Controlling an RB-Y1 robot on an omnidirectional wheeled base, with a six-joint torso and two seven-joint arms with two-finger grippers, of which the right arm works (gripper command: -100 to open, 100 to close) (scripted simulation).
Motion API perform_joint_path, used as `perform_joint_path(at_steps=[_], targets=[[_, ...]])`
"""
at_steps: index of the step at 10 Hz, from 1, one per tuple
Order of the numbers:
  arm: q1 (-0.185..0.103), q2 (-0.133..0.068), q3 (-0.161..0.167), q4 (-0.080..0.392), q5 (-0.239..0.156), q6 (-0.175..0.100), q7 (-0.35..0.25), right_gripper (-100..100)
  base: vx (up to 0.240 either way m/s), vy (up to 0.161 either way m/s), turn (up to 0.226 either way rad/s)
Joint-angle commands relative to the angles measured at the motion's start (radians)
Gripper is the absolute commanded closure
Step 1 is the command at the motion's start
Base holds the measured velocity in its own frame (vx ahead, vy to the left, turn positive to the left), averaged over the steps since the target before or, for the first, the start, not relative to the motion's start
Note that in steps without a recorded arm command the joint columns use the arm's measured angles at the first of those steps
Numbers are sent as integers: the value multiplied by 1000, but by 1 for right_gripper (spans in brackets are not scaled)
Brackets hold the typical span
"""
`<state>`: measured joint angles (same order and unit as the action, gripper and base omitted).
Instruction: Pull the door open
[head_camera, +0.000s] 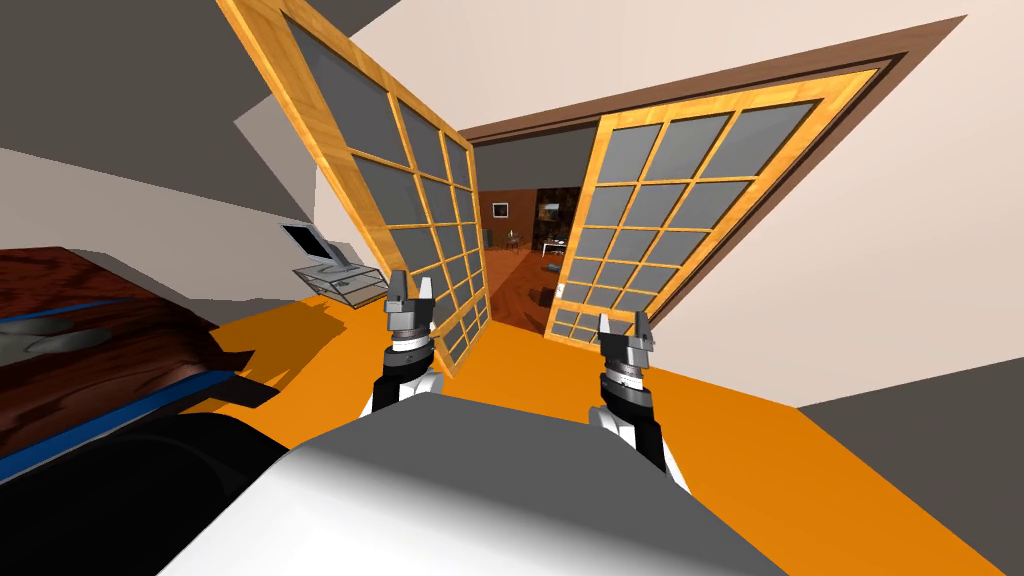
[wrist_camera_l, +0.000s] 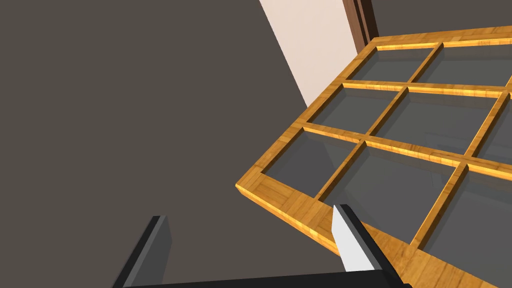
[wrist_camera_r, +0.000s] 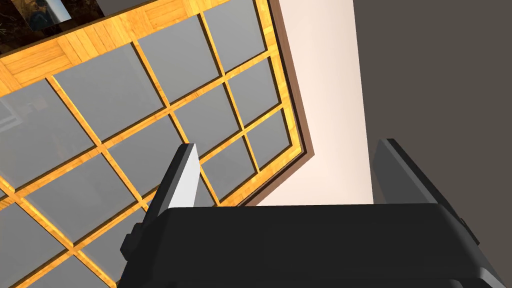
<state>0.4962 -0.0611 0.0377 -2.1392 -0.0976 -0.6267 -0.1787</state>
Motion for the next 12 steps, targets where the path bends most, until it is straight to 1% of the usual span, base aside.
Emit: perform_joint_path(at_steps=[1,6,12], targets=[[-10,-4,-1,29,-16,-2,-28,-100,99,-10,45],[-32,-17,2,125,-68,-23,-114,-100,94,-14,57],[-60,-31,6,253,-138,-51,-229,-100,102,-18,59]])
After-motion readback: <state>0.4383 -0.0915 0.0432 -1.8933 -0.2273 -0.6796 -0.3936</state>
